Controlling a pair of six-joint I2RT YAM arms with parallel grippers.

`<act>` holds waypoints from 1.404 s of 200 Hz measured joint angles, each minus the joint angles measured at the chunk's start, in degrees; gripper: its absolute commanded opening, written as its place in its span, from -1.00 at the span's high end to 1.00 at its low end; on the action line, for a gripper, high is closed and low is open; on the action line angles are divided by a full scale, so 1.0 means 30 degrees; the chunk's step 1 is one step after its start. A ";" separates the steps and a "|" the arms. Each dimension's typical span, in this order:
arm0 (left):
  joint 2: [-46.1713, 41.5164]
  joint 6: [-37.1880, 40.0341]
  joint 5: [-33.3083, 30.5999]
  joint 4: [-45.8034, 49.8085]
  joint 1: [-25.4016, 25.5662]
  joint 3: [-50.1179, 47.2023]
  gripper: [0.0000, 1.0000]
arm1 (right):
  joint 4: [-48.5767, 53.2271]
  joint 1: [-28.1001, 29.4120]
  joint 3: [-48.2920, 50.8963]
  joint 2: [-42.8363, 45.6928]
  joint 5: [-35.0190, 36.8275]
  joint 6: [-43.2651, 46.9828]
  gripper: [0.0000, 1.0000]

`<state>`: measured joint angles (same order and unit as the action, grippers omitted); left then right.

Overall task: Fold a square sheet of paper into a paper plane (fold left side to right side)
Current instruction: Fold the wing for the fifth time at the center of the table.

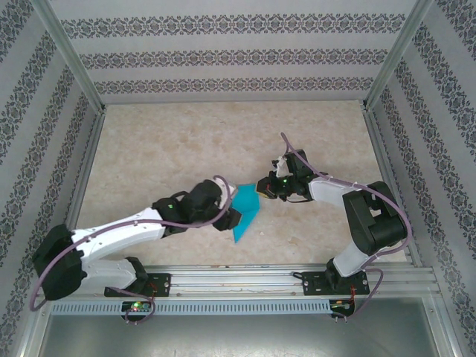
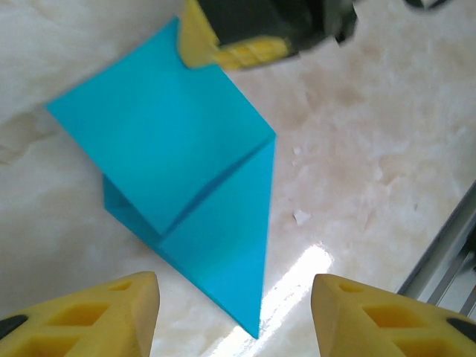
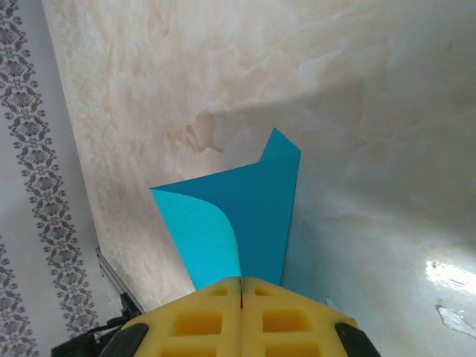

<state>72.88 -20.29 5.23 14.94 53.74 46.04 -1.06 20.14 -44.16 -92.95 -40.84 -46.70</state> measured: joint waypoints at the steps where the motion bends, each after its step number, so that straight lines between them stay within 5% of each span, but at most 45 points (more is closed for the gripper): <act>1: 0.0073 -0.0007 -0.0036 0.0000 0.0058 0.0029 -0.14 | 0.0007 0.0000 0.0000 0.0000 0.0015 -0.0007 1.00; 55: 0.4357 -0.0015 -0.3067 0.0918 0.2594 0.2433 -0.15 | 0.0044 0.0342 0.0000 0.0007 0.0889 -0.1290 1.00; 181: 0.8837 0.0423 -0.5880 0.2688 0.3198 0.4918 -0.11 | 0.0219 0.0750 -0.0364 0.0007 0.1479 -0.1989 1.00; 281: 0.9683 0.0641 -0.6951 0.3177 0.3315 0.5122 0.30 | 0.0226 0.0969 -0.0379 -0.0291 0.1705 -0.2040 1.00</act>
<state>101.93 -18.37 -15.62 24.47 63.68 61.41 -0.38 23.05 -45.30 -93.82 -35.73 -52.82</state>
